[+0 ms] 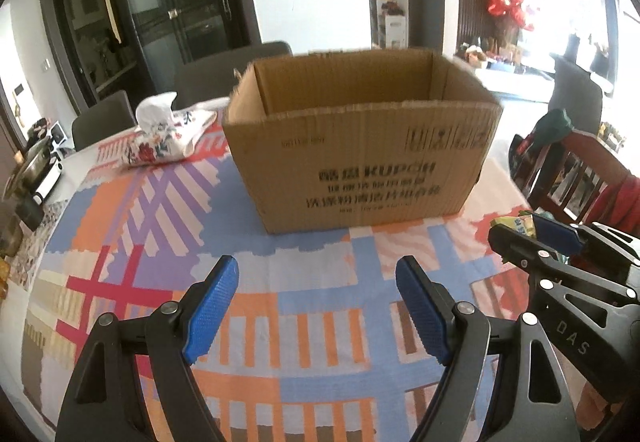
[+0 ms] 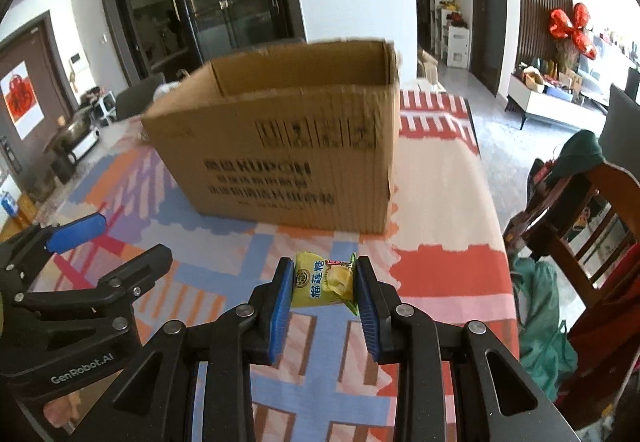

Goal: Organize snacks
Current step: 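Carry the held candy with the right tool over the box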

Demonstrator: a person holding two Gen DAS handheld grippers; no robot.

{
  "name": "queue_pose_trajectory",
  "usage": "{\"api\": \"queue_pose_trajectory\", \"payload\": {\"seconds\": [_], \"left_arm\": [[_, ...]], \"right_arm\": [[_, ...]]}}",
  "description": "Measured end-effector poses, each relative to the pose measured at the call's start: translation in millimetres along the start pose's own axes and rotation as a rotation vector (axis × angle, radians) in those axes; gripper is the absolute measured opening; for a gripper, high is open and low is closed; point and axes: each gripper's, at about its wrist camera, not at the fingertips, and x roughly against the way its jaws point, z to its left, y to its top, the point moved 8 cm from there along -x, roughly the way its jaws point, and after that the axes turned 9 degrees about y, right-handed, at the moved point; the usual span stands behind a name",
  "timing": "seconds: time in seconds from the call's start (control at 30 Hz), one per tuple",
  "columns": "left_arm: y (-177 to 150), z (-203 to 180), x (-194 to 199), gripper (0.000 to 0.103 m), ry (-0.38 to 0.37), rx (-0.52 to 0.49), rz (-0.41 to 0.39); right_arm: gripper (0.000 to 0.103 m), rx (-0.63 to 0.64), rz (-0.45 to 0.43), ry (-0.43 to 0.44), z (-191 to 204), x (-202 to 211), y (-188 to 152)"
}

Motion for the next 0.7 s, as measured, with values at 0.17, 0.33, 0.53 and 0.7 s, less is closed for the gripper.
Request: {"api": "queue_pose_trajectory", "payload": {"seconds": [0.17,0.33,0.53,0.7], "left_arm": [[20,9,17,0.081,0.003,0.011,-0.046],[42,18,27,0.081,0.010,0.020,-0.072],[67,26,38,0.081,0.025,0.012,-0.122],[89,34,44,0.083,0.034,0.003,-0.151]], "right_arm": [[0.032,0.013,-0.047,0.016,10,17,19],[0.032,0.021,-0.089,0.024,16,26,42],[0.032,0.046,-0.135,0.022,23,37,70],[0.032,0.081,-0.150,0.018,30,41,95]]}}
